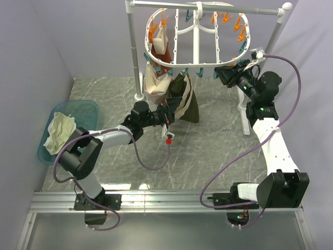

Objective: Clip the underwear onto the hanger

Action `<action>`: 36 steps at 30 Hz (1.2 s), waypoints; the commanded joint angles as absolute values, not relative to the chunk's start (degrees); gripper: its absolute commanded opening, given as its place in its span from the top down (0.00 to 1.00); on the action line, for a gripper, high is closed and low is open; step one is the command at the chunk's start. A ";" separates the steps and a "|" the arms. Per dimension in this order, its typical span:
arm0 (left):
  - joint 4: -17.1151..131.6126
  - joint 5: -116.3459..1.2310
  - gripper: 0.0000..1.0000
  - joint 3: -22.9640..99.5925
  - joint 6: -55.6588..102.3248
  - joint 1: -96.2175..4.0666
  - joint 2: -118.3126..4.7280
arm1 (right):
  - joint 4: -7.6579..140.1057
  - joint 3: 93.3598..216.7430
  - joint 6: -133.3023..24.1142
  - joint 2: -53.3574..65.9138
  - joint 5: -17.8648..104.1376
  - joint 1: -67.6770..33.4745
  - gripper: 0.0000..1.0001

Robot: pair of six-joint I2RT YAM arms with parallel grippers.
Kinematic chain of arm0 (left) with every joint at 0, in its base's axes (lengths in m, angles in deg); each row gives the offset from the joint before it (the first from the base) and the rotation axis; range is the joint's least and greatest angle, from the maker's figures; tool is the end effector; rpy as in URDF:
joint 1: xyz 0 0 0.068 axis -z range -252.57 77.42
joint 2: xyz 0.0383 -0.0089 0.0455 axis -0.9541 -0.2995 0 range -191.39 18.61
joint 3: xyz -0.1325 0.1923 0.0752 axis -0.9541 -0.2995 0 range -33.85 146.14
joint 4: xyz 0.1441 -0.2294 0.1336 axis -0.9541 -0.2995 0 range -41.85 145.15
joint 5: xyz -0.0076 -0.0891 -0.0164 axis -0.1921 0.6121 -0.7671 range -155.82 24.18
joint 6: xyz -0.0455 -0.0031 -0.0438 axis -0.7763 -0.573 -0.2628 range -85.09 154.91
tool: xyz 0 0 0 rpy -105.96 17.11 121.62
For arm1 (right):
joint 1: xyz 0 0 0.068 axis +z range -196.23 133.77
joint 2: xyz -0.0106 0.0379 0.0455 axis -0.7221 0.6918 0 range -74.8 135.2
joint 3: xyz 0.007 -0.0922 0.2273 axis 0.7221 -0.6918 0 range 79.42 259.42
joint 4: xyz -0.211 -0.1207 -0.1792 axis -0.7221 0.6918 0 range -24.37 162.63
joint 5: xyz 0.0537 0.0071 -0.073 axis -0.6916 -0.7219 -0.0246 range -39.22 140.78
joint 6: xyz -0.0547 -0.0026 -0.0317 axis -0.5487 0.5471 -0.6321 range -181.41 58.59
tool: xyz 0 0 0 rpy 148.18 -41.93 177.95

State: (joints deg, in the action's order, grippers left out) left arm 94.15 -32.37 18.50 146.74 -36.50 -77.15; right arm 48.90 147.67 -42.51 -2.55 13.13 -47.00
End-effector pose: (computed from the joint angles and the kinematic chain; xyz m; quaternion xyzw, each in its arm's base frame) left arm 0.3142 -0.2621 0.1848 0.7294 0.0063 0.2329 0.6432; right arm 0.3497 0.0251 0.4023 -0.1474 0.6253 0.3155 0.6984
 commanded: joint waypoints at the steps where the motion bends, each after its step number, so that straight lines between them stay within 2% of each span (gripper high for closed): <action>1: 99.88 -29.00 0.01 19.58 146.97 -36.63 -77.36 | 47.70 149.20 -41.72 -2.21 11.23 -47.02 1.00; 8: 95.15 -25.57 0.01 19.67 149.52 -36.45 -76.22 | 48.14 149.20 -41.55 -1.94 11.14 -47.02 1.00; 16: 79.42 -23.37 0.01 21.51 155.76 -36.36 -74.11 | 49.02 149.82 -41.28 -1.15 10.52 -47.02 1.00; 36: 65.00 -21.17 0.01 27.84 165.07 -35.05 -75.43 | 50.07 149.55 -41.28 -0.71 9.82 -46.93 1.00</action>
State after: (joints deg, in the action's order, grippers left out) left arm 69.32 -24.39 25.08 149.30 -35.30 -76.45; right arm 49.38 147.69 -41.49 -0.83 11.66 -47.00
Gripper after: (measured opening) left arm 0.994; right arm 0.307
